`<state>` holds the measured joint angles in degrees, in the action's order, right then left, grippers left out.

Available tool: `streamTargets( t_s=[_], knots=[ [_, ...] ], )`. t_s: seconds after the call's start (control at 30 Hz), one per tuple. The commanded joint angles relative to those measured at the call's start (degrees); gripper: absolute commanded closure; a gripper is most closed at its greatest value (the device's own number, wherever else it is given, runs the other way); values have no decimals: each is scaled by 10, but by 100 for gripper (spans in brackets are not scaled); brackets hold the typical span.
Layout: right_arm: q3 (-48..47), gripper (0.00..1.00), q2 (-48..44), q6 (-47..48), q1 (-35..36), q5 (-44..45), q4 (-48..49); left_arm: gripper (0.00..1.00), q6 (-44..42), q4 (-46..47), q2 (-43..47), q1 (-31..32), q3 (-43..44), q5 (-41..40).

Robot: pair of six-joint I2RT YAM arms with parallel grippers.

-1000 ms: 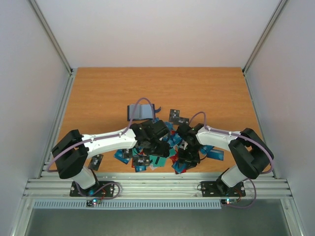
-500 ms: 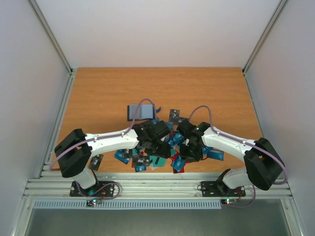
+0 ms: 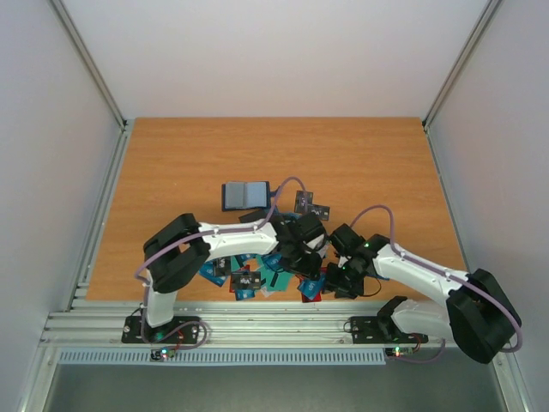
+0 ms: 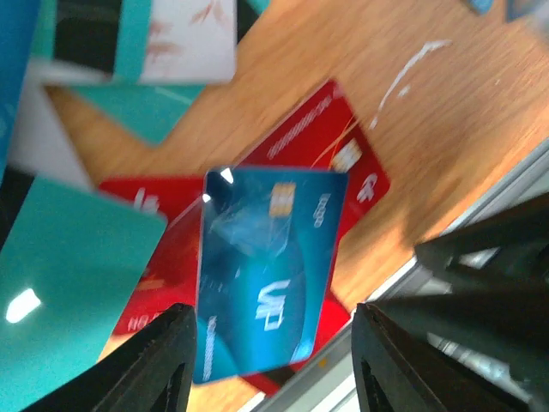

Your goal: Put the credit cards into the card holder

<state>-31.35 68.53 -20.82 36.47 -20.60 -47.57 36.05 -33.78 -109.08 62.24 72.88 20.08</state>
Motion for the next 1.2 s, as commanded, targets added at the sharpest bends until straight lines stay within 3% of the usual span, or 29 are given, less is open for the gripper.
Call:
streamTargets(
  t_s=[0.0, 0.27, 0.6, 0.93, 1.17],
  knots=[
    [36, 59, -41, -67, -2, -65, 47, 49, -39, -21, -44, 2, 62, -12],
    [60, 55, -95, -111, -2, -72, 9, 49, -48, -15, -88, -3, 111, -25],
    [130, 54, -127, -162, -3, -121, 98, 49, -75, 7, -141, -11, 147, 2],
    [175, 52, -130, -191, -2, -153, 205, 50, -37, 95, -94, -7, 11, 43],
    [192, 54, -99, -198, -2, -157, 271, 50, -7, 132, -85, 3, -27, 54]
  ],
)
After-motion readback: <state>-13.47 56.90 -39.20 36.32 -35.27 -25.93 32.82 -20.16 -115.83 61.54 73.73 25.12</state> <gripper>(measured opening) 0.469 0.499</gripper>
